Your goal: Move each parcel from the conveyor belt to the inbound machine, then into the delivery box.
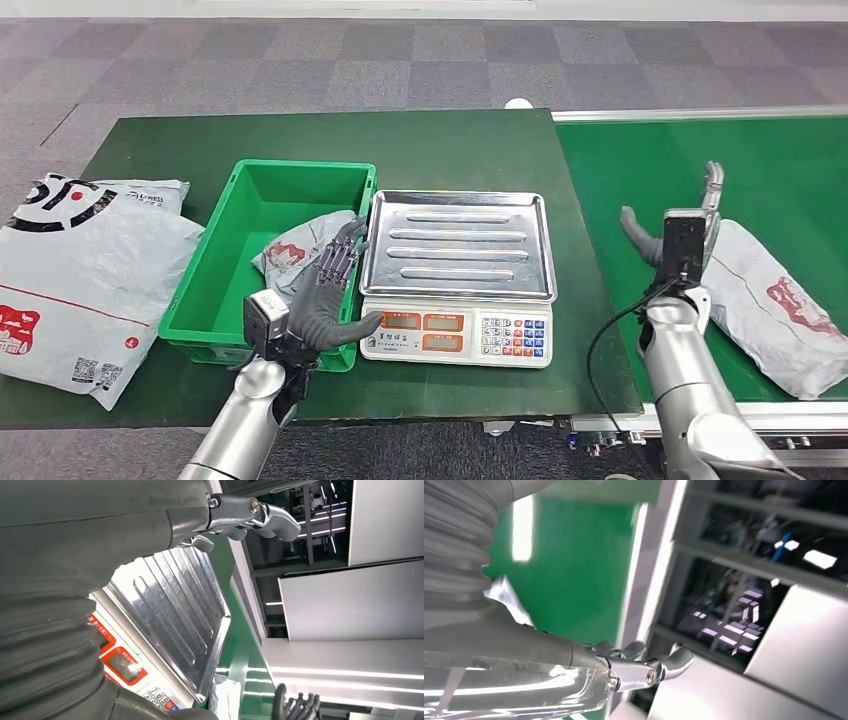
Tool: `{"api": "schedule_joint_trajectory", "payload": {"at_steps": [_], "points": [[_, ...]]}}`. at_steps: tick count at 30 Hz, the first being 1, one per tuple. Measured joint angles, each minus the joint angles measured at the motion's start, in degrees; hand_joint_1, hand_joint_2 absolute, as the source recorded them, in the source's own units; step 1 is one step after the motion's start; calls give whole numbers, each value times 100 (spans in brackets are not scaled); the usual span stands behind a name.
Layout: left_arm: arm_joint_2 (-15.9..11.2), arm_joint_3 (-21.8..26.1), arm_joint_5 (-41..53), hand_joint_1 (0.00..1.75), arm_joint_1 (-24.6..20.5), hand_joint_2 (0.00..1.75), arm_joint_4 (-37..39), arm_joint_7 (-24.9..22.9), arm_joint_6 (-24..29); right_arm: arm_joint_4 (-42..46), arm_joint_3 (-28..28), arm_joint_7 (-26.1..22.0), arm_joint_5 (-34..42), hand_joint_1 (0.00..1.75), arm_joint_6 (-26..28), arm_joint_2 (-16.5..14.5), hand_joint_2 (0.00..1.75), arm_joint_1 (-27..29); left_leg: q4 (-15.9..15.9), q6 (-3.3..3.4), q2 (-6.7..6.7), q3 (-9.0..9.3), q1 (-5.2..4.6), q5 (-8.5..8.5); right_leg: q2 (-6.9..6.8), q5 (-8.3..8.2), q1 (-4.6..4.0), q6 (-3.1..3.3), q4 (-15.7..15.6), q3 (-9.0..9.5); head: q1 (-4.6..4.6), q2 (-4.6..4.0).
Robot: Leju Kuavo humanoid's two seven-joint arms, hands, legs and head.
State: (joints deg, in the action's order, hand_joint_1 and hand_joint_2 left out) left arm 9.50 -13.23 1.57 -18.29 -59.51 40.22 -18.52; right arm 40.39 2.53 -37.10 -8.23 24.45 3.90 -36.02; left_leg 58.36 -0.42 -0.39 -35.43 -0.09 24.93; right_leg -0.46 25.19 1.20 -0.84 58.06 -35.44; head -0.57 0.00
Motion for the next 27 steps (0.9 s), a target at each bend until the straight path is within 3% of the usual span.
{"api": "schedule_joint_trajectory", "payload": {"at_steps": [9, 13, 16, 18, 22, 27], "points": [[-86, -4, -3, 0, -13, 175, 41, 0, 82, -1047, 97, 1290, -1082, 0, 547, 985, 175, -511, 1, 2, -2, -1, -1, 0, -2, -1, 0, -2, 0, 0, 0, 0], [-115, -4, -4, 0, -33, 175, 97, 0, 84, -1505, -34, 2161, -1626, 0, 462, 1266, 175, -606, 1, 2, -2, -1, 0, 1, -2, 0, 0, -2, 0, 0, 0, 0], [-131, -4, 1, 0, -61, 175, 142, 0, 79, -1765, -132, 2525, -1805, 0, 320, 1397, 175, -630, 0, 2, -1, -2, 0, 1, -1, 0, 0, -3, 0, 0, 0, 0], [-138, -4, 22, 0, -94, 175, 197, 0, 32, -1902, -211, 2959, -2003, 0, 21, 1469, 175, -649, 0, 2, -1, -1, 0, 1, -1, 1, -1, -4, -1, -1, 0, 0], [-141, -4, 37, 0, -210, 175, 398, -1, -142, -2155, -510, 4331, -2599, 0, -1141, 1606, 175, -619, 0, 3, -2, -1, -1, 1, -2, 2, 0, -6, -1, 0, 0, 0], [-123, -4, 36, 0, -367, 175, 660, 0, -227, -2394, -844, 5083, -2897, 0, -2168, 1750, 175, -512, 1, 3, -2, -1, -1, 1, -1, 2, 1, -6, -1, -1, 0, 0]]}}
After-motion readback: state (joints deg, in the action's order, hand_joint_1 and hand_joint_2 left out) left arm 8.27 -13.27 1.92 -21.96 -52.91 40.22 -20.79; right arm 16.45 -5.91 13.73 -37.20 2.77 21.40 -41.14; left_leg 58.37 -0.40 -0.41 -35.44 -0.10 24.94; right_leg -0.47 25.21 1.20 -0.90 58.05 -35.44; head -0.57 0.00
